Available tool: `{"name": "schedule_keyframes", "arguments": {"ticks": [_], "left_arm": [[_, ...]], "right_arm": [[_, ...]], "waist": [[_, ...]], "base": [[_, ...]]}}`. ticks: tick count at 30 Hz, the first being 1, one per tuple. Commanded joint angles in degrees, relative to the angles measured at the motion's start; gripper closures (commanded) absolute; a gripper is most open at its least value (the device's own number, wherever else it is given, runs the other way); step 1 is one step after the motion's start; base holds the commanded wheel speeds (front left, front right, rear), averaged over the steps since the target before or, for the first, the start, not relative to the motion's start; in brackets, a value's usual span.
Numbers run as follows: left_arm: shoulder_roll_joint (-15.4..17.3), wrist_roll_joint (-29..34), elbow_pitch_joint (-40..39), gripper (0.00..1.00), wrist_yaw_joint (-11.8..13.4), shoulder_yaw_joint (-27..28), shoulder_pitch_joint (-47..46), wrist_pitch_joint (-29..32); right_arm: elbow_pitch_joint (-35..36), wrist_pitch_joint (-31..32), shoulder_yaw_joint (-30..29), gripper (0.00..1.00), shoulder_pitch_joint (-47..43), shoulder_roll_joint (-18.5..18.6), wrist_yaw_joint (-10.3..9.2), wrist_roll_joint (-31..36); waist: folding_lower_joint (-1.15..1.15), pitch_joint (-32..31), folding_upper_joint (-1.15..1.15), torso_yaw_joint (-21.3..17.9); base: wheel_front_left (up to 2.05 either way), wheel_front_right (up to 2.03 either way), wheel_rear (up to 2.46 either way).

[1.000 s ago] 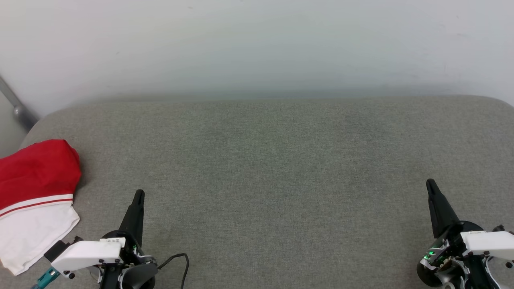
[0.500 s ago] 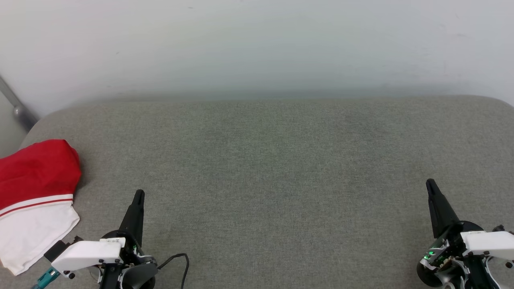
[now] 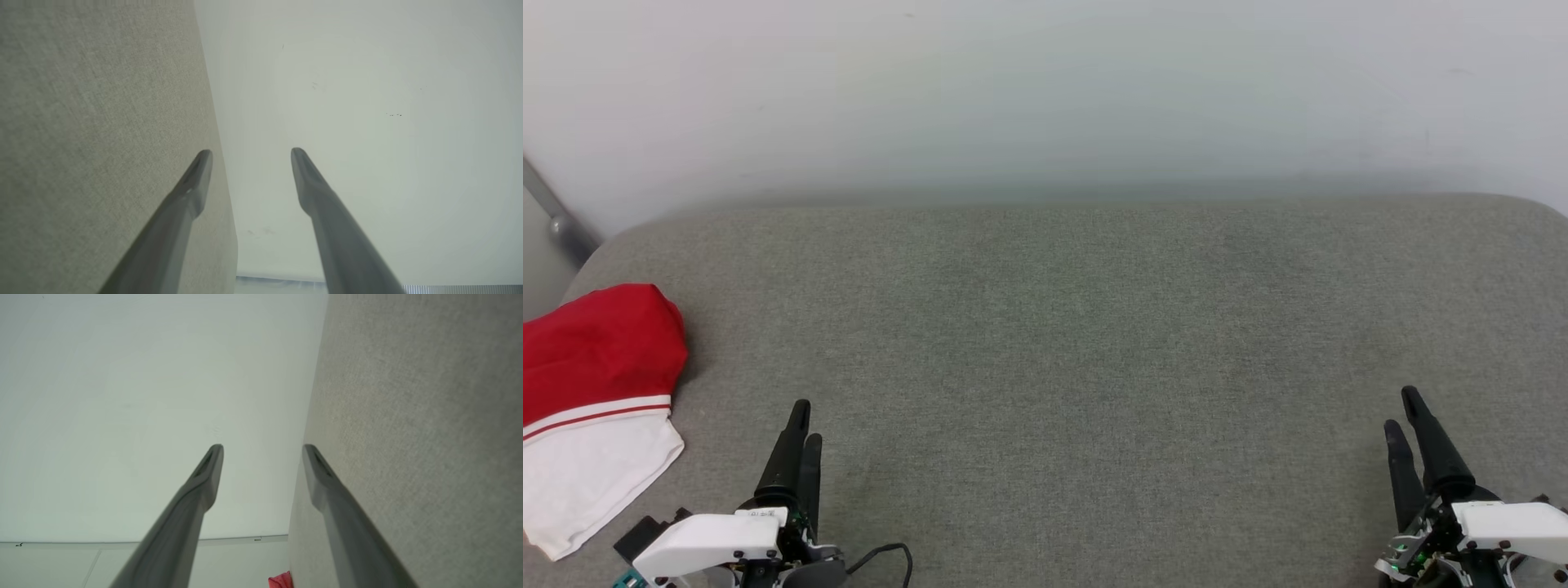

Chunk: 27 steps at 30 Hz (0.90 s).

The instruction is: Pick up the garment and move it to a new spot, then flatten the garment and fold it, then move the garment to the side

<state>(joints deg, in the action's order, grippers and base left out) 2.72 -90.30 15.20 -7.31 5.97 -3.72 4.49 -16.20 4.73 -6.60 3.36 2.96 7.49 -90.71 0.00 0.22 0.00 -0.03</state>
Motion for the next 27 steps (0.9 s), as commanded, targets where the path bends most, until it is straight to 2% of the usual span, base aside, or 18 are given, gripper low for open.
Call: {"name": "schedule_keyframes", "arguments": {"ticks": [1,6,23,24,27], "left_arm": [[0.1,2.0,-1.63,0.0,0.39,0.33,-0.64,-0.85],[0.11,7.55,-3.74,0.0,1.6,0.07,-0.49,-2.2],[0.14,30.37,-9.76,0.0,8.38,-4.33,0.53,-6.24],[0.14,30.37,-9.76,0.0,8.38,-4.33,0.53,-6.24],[0.14,35.38,-10.22,0.0,9.48,-5.38,0.79,-7.09]], "right_arm": [[1.41,-0.92,-0.44,0.0,0.36,0.02,0.01,1.99],[2.76,-2.28,-1.21,0.0,0.0,0.01,0.01,7.09],[10.58,-6.36,-0.16,0.0,-2.05,0.0,0.01,30.71],[10.58,-6.36,-0.16,0.0,-2.05,0.0,0.01,30.71],[11.8,-7.22,0.56,0.0,-2.71,-0.01,0.01,36.33]], "waist": [[0.0,0.03,0.0,-0.01],[0.0,0.12,0.0,-0.02],[0.0,0.55,0.0,0.01],[0.0,0.55,0.0,0.01],[0.0,0.59,0.0,0.05]], "base": [[0.0,0.0,0.0],[0.0,0.0,0.0],[0.0,0.0,0.0],[0.0,0.0,0.0],[0.0,0.0,0.0]]}}
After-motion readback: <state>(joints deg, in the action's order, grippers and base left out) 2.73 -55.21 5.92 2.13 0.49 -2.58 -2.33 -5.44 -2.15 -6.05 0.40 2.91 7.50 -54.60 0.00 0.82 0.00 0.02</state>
